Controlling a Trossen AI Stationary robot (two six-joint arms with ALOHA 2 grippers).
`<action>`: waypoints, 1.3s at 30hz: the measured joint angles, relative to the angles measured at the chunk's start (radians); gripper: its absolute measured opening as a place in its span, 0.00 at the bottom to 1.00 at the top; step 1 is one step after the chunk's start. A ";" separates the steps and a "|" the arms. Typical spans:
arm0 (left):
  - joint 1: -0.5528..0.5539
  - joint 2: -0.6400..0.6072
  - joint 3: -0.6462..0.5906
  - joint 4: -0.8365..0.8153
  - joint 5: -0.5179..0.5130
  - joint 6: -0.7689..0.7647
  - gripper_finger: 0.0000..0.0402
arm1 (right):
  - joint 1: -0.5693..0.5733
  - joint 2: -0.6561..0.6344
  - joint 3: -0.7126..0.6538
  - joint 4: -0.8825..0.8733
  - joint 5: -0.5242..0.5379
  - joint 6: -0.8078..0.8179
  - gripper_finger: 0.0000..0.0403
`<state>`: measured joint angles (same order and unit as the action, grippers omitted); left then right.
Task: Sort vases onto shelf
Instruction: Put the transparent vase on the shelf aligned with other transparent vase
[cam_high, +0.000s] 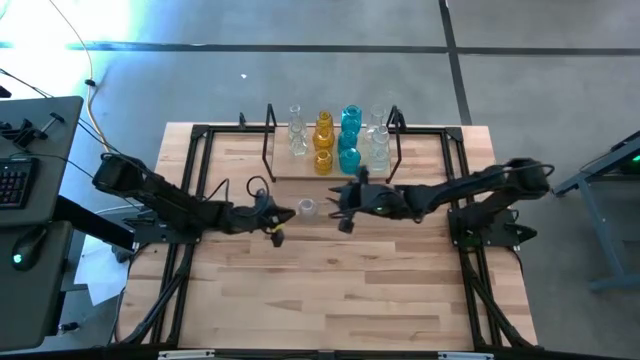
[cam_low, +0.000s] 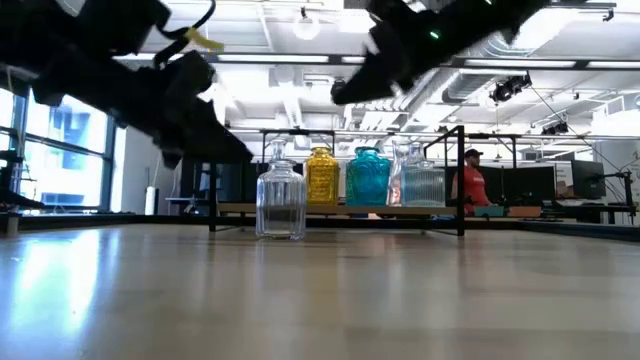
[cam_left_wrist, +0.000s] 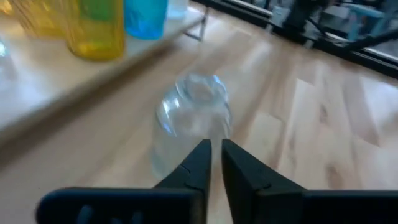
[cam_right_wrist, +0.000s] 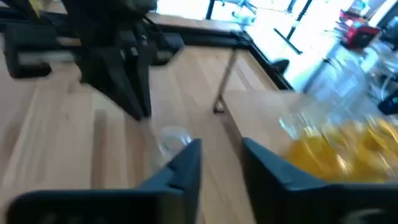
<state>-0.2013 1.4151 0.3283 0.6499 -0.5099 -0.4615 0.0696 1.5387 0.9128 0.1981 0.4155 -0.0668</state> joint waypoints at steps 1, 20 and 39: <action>0.004 0.000 0.016 -0.017 -0.016 0.013 0.09 | -0.003 -0.025 -0.045 0.025 0.003 0.012 0.19; 0.136 0.000 0.176 -0.212 0.064 0.021 0.55 | -0.002 -0.114 -0.379 0.479 -0.007 -0.019 0.10; 0.183 0.097 0.267 -0.257 0.200 0.166 0.56 | -0.002 -0.113 -0.379 0.479 -0.006 -0.046 0.10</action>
<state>-0.0186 1.5118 0.5952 0.3929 -0.3100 -0.2950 0.0673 1.4258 0.5343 0.6774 0.4091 -0.1131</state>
